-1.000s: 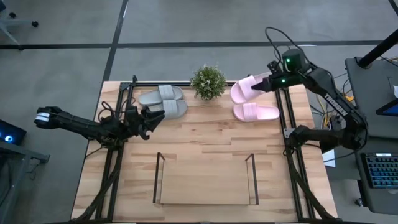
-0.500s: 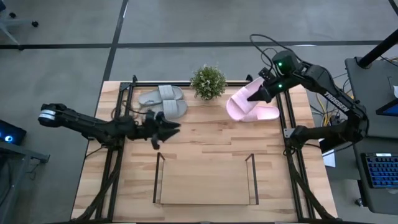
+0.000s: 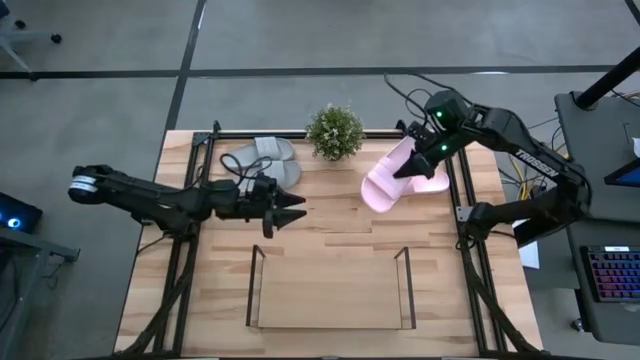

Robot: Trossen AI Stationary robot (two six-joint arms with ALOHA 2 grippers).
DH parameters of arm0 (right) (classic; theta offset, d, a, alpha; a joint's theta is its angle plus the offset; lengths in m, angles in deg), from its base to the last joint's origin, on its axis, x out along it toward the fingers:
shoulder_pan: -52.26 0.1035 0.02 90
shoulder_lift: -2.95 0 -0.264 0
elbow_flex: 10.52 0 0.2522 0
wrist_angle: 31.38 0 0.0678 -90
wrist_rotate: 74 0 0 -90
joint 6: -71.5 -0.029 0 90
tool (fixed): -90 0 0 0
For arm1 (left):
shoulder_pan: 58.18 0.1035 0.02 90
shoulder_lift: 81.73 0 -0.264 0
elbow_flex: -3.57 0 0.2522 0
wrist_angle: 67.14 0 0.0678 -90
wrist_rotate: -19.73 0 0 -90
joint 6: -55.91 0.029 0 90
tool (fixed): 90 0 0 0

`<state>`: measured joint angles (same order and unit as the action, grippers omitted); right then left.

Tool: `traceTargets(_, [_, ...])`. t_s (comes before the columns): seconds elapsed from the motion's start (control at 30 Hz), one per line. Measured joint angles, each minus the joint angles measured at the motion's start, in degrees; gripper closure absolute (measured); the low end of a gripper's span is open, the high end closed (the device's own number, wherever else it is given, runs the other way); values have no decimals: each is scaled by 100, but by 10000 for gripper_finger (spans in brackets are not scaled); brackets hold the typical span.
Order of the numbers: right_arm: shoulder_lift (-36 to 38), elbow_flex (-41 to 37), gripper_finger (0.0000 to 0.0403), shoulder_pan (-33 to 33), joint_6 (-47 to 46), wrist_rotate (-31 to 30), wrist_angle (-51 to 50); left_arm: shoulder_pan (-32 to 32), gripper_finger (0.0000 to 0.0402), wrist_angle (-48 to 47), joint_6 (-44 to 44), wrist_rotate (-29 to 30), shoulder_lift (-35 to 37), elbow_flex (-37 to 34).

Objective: Pick and place slides into the shelf
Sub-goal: Put the top pink slide on the shelf

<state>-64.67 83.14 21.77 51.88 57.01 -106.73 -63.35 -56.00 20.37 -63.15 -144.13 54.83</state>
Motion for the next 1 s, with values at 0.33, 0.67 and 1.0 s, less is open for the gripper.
traceTargets(0.33, [-389, 522, 392, 727, 17, -258, 55, 83, 103, 13, -764, -598, -479, 538])
traceTargets(0.67, [-759, 840, 392, 1220, 59, -315, 61, 109, 103, 42, -2340, -733, -1109, 1065])
traceTargets(1.0, [-965, 950, 392, 1471, 175, -316, 55, 109, 103, 41, -3067, -983, -1513, 1438])
